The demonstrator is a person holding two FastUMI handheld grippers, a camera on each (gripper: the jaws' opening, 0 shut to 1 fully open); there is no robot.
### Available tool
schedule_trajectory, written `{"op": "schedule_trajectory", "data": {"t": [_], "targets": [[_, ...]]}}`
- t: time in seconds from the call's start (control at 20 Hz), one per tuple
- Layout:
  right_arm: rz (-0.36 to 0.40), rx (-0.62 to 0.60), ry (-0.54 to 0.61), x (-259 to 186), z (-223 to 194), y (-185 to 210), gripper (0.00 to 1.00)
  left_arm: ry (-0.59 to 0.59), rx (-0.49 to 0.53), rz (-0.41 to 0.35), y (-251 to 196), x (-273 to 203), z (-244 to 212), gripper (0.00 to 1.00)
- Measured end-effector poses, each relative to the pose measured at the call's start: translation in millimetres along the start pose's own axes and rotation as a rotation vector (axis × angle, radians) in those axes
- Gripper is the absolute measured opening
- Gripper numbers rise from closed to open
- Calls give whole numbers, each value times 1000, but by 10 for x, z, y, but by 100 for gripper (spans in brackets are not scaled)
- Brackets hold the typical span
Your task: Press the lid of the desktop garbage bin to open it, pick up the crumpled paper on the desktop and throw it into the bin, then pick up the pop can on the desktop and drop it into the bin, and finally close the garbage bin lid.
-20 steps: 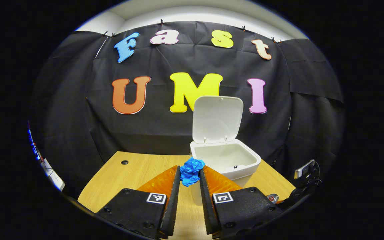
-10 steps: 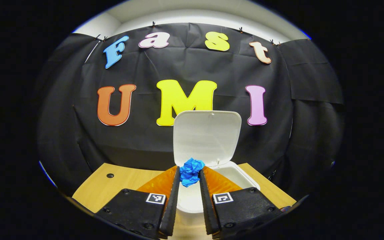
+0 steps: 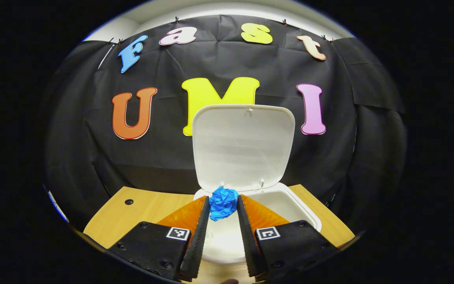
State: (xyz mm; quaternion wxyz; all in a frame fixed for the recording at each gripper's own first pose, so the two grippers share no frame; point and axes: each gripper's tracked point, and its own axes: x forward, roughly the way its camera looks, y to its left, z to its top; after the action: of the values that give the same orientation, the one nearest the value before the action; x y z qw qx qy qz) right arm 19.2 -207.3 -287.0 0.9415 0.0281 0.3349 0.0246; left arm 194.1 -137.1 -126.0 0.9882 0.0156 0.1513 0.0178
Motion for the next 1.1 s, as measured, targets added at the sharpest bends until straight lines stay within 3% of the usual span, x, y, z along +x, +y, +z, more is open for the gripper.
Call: {"op": "schedule_trajectory", "data": {"t": [0.05, 0.15, 0.2, 0.5, 1.1], "targets": [[2, 4, -2, 7, 43, -17, 81, 3, -1, -3, -14, -11, -20, 51], [5, 9, -10, 9, 128, -21, 81, 9, 1, -10, -51, -9, -35, 74], [8, 6, -15, 0, 168, -17, 81, 8, 8, -11, -56, -37, -35, 99], [38, 6, -15, -98, 473, 71, 81, -29, 2, 1, 39, -241, 19, 100], [133, -76, -86, -228, 1639, 511, 81, -27, -43, 91, 576, -797, -120, 100]]}}
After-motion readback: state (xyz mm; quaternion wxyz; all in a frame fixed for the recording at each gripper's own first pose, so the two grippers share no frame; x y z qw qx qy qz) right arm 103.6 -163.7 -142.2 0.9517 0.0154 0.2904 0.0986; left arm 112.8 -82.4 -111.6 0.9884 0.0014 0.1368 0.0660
